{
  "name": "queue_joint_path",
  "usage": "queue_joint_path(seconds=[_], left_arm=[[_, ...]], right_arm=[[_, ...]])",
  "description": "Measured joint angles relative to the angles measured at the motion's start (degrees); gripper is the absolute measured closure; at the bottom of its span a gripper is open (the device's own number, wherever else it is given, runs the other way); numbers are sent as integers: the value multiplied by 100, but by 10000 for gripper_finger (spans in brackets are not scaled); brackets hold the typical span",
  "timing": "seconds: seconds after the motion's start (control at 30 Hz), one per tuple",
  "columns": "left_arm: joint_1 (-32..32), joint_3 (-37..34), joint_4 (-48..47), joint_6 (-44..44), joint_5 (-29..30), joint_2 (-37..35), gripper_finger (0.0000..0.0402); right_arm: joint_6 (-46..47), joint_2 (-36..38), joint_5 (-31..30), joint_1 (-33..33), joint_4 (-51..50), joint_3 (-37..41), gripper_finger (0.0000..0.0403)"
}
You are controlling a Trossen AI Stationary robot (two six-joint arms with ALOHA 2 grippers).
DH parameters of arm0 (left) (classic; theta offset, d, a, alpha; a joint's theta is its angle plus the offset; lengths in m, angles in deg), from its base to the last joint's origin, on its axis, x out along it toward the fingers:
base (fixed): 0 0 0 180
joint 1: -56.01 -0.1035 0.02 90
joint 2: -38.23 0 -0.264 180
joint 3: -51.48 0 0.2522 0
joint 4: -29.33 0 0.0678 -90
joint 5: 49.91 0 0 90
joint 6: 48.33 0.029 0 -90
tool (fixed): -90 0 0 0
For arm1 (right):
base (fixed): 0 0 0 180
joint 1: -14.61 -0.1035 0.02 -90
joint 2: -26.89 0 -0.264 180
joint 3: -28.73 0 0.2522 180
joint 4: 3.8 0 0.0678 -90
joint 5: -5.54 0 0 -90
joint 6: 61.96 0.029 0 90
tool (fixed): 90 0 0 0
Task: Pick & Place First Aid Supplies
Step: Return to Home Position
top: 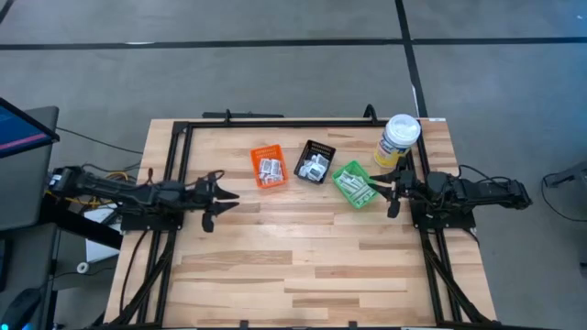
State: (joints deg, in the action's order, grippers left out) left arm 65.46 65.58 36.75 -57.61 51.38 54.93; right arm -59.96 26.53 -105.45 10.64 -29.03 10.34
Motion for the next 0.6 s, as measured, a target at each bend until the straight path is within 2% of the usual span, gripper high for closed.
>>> queue_joint_path(seconds=[0.27, 0.6], left_arm=[[0, 0, -9, -1, 0, -915, 295], [0, 0, -8, -1, 2, -1518, 296]], right_arm=[[0, 0, -1, 0, 4, 0, 301], [-1, 0, -1, 0, 7, 2, 301]])
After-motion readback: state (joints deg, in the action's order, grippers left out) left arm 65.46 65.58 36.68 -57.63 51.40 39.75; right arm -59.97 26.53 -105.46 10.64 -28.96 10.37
